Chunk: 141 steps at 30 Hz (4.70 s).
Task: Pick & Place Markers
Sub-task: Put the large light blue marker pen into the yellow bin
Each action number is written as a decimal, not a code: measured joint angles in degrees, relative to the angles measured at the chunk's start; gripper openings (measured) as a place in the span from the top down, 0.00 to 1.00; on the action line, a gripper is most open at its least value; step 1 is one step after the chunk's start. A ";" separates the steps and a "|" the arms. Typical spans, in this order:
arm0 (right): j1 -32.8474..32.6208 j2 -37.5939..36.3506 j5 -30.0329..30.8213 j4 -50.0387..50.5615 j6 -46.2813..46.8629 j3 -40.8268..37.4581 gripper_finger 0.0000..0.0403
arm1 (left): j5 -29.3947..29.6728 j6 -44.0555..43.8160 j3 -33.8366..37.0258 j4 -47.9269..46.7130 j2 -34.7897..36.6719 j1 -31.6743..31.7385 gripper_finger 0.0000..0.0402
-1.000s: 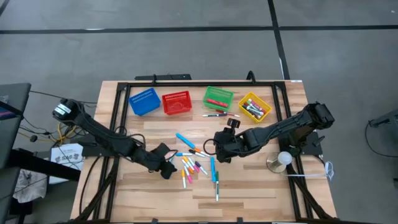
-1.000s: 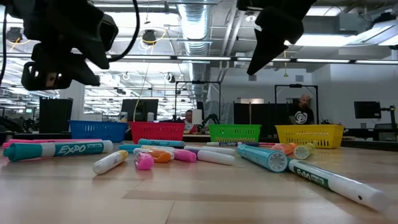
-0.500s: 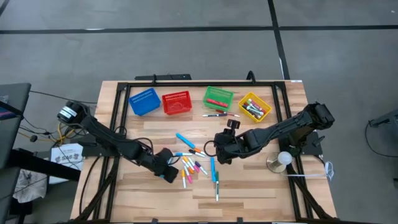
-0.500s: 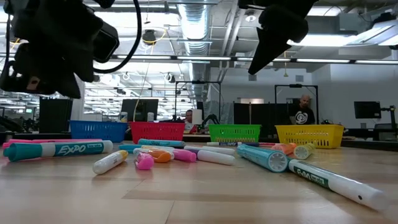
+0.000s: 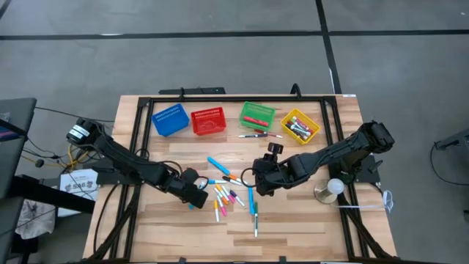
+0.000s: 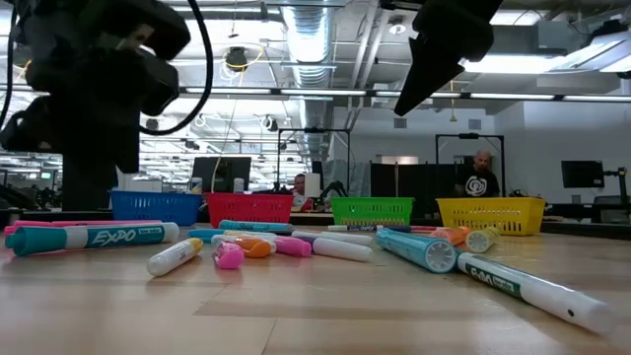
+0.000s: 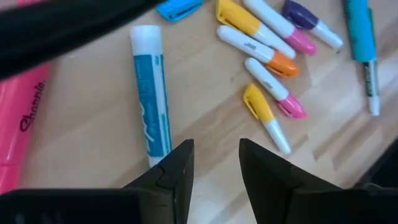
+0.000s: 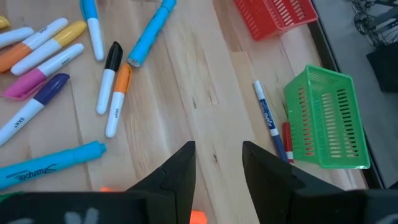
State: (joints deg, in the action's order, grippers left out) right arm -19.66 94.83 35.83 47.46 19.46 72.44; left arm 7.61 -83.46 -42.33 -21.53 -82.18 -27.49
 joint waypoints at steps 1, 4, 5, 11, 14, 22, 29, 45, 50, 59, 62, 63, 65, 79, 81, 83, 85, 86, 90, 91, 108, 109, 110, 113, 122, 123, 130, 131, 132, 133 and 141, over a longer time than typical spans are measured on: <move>-0.01 0.00 -0.01 -0.02 0.01 0.00 0.69 | 0.29 0.00 0.03 -0.06 -0.37 -0.02 0.68; -0.20 0.00 0.00 -0.02 0.04 0.00 0.69 | 1.11 0.00 0.07 -0.16 -1.40 -0.04 0.68; -0.22 0.00 0.00 -0.06 0.04 0.00 0.70 | 1.31 0.00 0.07 -0.06 -1.82 -0.04 0.68; -0.22 0.00 -0.02 -0.32 1.53 -0.02 0.70 | 1.37 0.00 0.07 -0.05 -4.89 -0.04 0.68; -0.22 0.00 -0.02 -0.42 1.53 -0.02 0.69 | 1.78 0.00 0.07 -0.09 -6.07 -0.04 0.68; -0.22 0.00 -0.02 -1.09 1.57 -0.02 0.69 | 3.46 0.00 0.07 0.16 -6.86 -0.04 0.68; -0.09 0.00 -0.02 -2.14 1.55 -0.02 0.69 | 3.50 -0.42 0.07 2.71 -6.85 -0.04 0.68; -0.09 0.00 0.00 -2.13 1.55 -0.02 0.70 | 3.39 -0.09 -2.68 5.04 -6.75 -0.04 0.68; -0.09 0.00 0.00 -2.12 1.49 -0.02 0.70 | 3.39 -1.32 -2.84 5.11 -6.71 -0.04 0.68; -1.14 0.00 0.00 -2.12 1.51 -0.02 0.69 | 4.83 -1.49 -2.84 7.13 -6.71 -0.04 0.68; -1.69 -0.01 0.00 -2.12 1.53 -0.02 0.69 | 4.79 -1.46 -2.84 8.94 -6.71 -0.04 0.68; -1.90 0.00 0.00 -2.12 1.55 -0.02 0.70 | 4.67 -1.48 -2.84 9.41 -6.71 -0.04 0.68; -2.31 0.00 -0.02 -2.12 1.83 -0.02 0.70 | 4.39 -1.46 -2.84 10.18 -6.71 -0.05 0.68; -3.21 -0.01 -0.03 -2.19 4.31 -0.02 0.69 | 5.87 -4.11 -2.84 11.42 -8.45 0.28 0.68; -3.20 -0.02 -0.03 -2.22 4.59 -0.02 0.69 | 5.86 -4.24 -2.84 11.44 -8.99 0.55 0.68; -3.21 -0.01 -0.13 -2.28 4.59 -0.02 0.70 | 5.89 -4.26 -2.84 11.41 -9.09 0.58 0.68; -3.21 -0.02 -1.16 -2.34 4.58 -0.02 0.69 | 5.89 -4.26 -2.84 11.56 -9.09 0.59 0.68; -3.21 -0.01 -1.44 -2.34 4.58 -0.02 0.69 | 5.89 -4.26 -2.84 11.52 -9.09 0.59 0.68; -3.21 -0.02 -1.48 -2.36 4.57 -0.02 0.70 | 5.93 -4.16 -2.84 11.38 -9.09 0.59 0.68; -3.21 -0.02 -1.49 -2.38 4.57 -0.02 0.70 | 5.98 -4.03 -2.84 11.37 -9.09 0.59 0.68; -3.20 -0.02 -1.54 -3.21 4.57 -0.02 0.69 | 4.07 -3.38 -2.89 11.71 -12.45 0.59 0.68; -3.19 -0.02 -1.53 -3.21 4.57 -0.02 0.70 | 3.69 -3.37 -2.89 11.59 -12.70 0.59 0.68; -3.21 -0.02 -1.53 -3.21 4.57 -0.02 0.70 | 3.24 -3.39 -2.89 11.55 -13.05 0.59 0.68; -3.21 -0.02 -1.55 -3.34 4.57 -0.02 0.69 | 2.49 -3.39 -2.99 12.01 -13.35 0.59 0.68; -3.21 -0.02 -1.53 -3.85 4.57 -0.02 0.70 | 1.46 -3.42 -3.09 12.60 -15.63 0.61 0.68; -3.19 -0.02 -1.53 -3.85 4.57 -0.02 0.70 | 0.70 -3.43 -3.22 13.02 -16.23 0.61 0.68; -3.19 -0.02 -1.52 -3.89 4.57 -0.02 0.70 | -1.22 -3.95 -3.32 13.69 -18.27 0.73 0.68; -3.21 -0.02 -1.53 -3.89 4.56 -0.02 0.69 | -1.27 -4.00 -3.30 13.64 -18.29 0.91 0.68; -3.21 -0.02 -1.51 -3.89 4.57 -0.02 0.69 | -1.41 -4.01 -3.30 13.60 -18.29 1.03 0.68; -3.21 -0.02 -1.53 -3.89 4.57 -0.02 0.69 | -1.51 -4.02 -3.30 13.56 -18.29 1.03 0.68; -3.21 -0.02 -1.53 -3.89 4.55 -0.02 0.70 | -1.84 -3.98 -3.15 13.12 -18.38 1.40 0.76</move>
State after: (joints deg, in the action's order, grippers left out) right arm -22.87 94.80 34.30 43.57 24.01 72.42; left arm 5.77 -87.44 -45.47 -8.41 -100.55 -26.09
